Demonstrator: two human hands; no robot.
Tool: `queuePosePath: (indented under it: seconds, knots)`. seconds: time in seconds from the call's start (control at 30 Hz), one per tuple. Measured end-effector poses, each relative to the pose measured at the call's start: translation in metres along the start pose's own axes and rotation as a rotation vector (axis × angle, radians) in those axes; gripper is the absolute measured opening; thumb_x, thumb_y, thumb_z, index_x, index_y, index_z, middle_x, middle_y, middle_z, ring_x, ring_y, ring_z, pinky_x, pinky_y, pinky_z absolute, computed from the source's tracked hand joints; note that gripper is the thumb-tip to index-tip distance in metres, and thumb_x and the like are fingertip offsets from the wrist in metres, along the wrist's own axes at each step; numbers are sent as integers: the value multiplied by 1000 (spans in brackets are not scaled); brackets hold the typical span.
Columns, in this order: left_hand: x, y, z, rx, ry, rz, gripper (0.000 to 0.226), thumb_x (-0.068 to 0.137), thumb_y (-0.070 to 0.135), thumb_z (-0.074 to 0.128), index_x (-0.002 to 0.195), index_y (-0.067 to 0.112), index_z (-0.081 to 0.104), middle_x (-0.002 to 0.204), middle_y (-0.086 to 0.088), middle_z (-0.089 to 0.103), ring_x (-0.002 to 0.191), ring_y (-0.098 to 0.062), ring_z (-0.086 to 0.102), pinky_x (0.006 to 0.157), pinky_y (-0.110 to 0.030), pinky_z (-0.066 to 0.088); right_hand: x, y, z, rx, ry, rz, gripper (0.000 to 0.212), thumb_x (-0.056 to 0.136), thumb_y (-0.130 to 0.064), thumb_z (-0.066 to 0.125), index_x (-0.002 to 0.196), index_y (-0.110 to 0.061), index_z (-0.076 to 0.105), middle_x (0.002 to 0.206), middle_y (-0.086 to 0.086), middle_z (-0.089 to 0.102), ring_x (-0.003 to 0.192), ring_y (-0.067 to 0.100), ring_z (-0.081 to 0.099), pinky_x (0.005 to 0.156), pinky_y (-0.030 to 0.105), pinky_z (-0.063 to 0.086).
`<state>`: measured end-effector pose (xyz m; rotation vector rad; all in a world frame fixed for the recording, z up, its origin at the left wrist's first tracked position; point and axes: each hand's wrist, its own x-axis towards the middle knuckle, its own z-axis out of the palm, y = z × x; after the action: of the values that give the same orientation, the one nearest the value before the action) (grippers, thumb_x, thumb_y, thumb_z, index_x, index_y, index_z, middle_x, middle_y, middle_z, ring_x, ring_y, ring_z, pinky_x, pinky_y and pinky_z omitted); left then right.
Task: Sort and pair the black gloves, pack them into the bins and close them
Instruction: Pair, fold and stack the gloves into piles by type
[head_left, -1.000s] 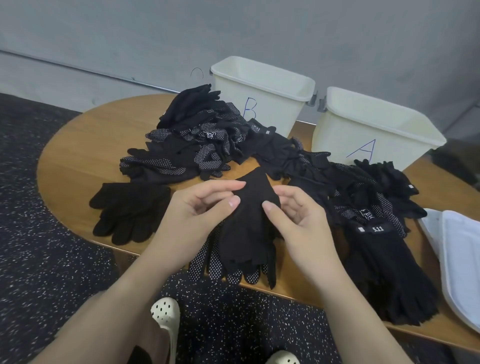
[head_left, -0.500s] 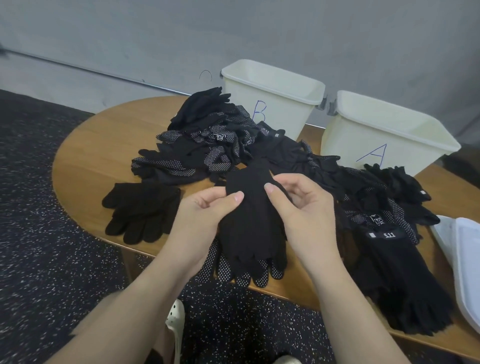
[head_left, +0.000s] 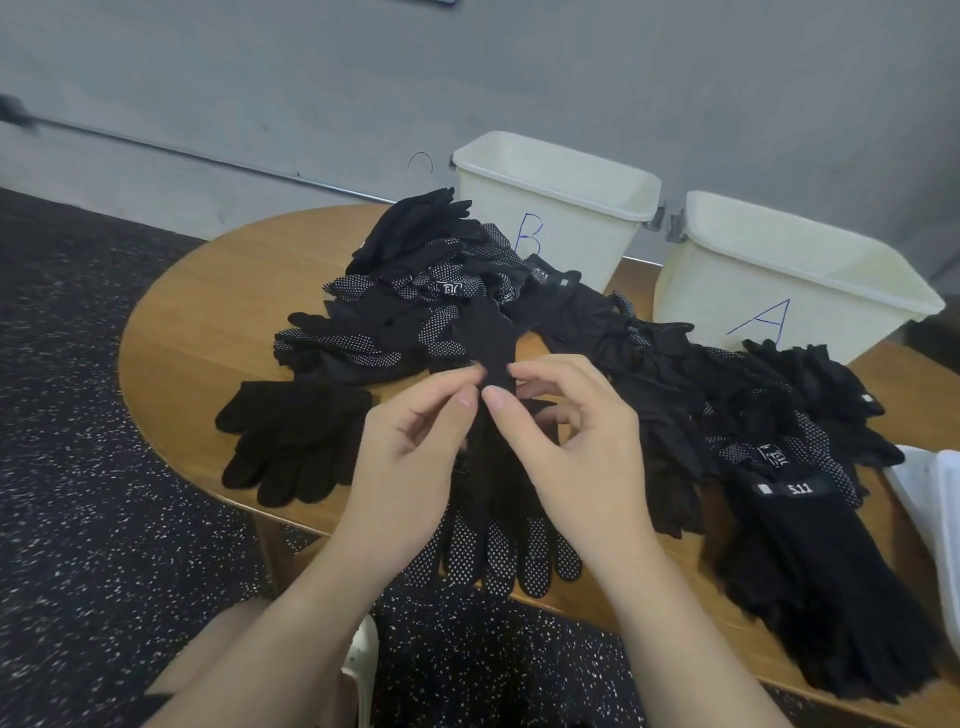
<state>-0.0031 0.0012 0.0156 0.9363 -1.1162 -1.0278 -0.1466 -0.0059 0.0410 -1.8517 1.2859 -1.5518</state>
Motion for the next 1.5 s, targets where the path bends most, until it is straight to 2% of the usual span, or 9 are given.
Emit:
queuePosePath:
  seconds: [0.17, 0.3, 0.53, 0.73, 0.8, 0.9, 1.17, 1.33, 1.5]
  knots:
    - [-1, 3, 1, 73, -147, 149, 33, 100, -1, 59, 118, 21, 75, 122, 6, 75, 120, -12, 68, 101, -24, 52, 3, 0, 1, 42, -20, -3, 13, 87, -26, 81, 89, -31, 69, 93, -19, 64, 88, 10, 67, 72, 22, 53]
    - [1, 4, -5, 150, -99, 209, 31, 98, -3, 63, 117, 18, 77, 119, 5, 75, 119, -18, 68, 102, -27, 52, 5, -2, -4, -34, -31, 2, 35, 97, -16, 69, 71, -34, 54, 70, -18, 53, 67, 0, 52, 65, 10, 37]
    - [3, 15, -28, 83, -31, -51, 37, 93, 39, 65, 128, 30, 70, 125, 10, 72, 121, -9, 66, 106, -35, 53, 2, -21, -16, 181, -74, 99, 42, 97, -34, 64, 66, -15, 44, 57, -2, 33, 57, 9, 31, 52, 28, 26]
    - [-4, 26, -52, -90, -209, -114, 27, 87, 35, 73, 101, 13, 79, 104, -12, 78, 95, -22, 74, 80, -31, 58, -8, -35, -10, 306, -192, 92, 39, 102, -16, 62, 70, -37, 67, 56, -20, 59, 55, -6, 53, 52, 12, 41]
    - [-7, 30, -61, -161, -268, -136, 24, 87, 28, 78, 97, 7, 79, 98, -15, 78, 88, -22, 74, 74, -29, 59, -10, -38, -8, 371, -233, 135, 24, 99, -28, 65, 77, -21, 70, 59, 4, 62, 63, 10, 59, 51, 29, 45]
    - [-11, 34, -69, -161, -271, -172, 18, 88, 25, 79, 94, 8, 80, 94, -14, 78, 82, -21, 75, 67, -27, 58, -10, -32, -4, 391, -281, 234, 54, 91, -46, 66, 86, 7, 56, 73, 40, 49, 68, 29, 50, 59, 51, 42]
    - [4, 15, -67, 225, -5, -325, 16, 94, 24, 74, 83, 15, 81, 76, -4, 77, 64, -10, 68, 55, -23, 55, 7, 14, 11, 139, -317, 395, 46, 102, -32, 63, 76, 2, 47, 62, 20, 43, 61, 20, 37, 59, 33, 33]
    - [11, 4, -69, 359, 63, -276, 13, 96, 18, 73, 85, 17, 80, 73, -4, 77, 62, -9, 70, 59, -25, 61, 19, 33, 16, 9, -348, 410, 24, 100, -32, 66, 82, -16, 71, 80, 0, 77, 71, 19, 69, 70, 31, 53]
    - [15, -1, -70, 408, 108, -247, 11, 96, 17, 73, 87, 13, 77, 70, -3, 76, 60, -10, 70, 56, -23, 58, 26, 38, 21, -22, -312, 387, 23, 98, -28, 69, 75, -21, 69, 76, 3, 72, 52, 3, 48, 56, 19, 40]
